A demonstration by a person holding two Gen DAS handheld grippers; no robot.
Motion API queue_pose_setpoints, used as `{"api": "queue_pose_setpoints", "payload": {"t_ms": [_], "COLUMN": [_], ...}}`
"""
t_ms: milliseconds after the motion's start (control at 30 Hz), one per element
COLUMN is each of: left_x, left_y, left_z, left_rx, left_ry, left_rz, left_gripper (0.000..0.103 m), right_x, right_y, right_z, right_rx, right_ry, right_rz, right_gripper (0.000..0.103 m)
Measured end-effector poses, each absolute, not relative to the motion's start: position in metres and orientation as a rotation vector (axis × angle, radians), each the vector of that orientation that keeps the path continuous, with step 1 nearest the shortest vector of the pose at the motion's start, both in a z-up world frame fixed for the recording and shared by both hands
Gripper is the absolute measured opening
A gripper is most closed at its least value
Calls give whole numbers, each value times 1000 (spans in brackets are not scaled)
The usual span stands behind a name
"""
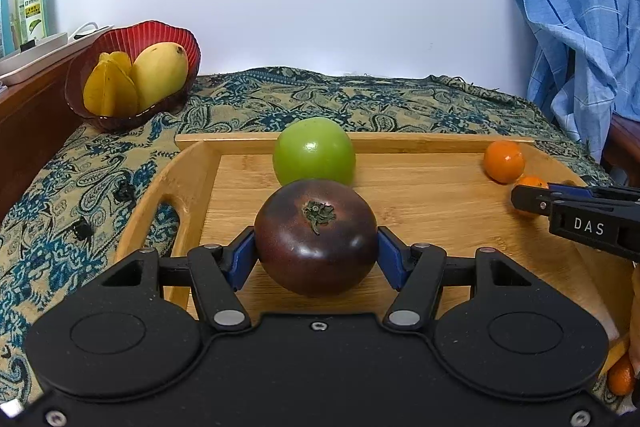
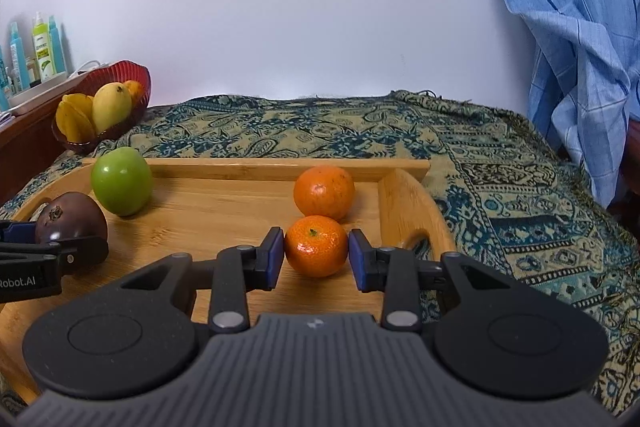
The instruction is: Organize fruits
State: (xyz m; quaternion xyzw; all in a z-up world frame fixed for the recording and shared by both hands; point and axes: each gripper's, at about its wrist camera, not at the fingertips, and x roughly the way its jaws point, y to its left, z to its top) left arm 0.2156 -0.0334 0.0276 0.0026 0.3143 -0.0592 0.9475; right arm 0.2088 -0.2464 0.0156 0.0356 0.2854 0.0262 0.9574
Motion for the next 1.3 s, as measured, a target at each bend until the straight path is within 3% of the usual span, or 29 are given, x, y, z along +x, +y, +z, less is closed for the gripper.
{"api": "queue_pose_setpoints", "payload": {"t_ms": [833,933,967,1300], "left_x": [220,220,220,211], "left_y": [-35,-34,-35,-33], "left_z": [24,26,26,31], "left_rx": [23,25,33,69], "left_ry": [642,639,640,642], "left_rz": [-126,-139,-143,-139], "left_gripper": [62,63,64,83], "right_x": [214,213,214,204], "right_y": [-250,-249,-249,-256], "right_z": [13,13,13,15], "right_rx": [94,93,92,128], "right_ry": [597,598,602,582], "right_rz": [48,48,49,39], "right_gripper": [41,46,58,73]}}
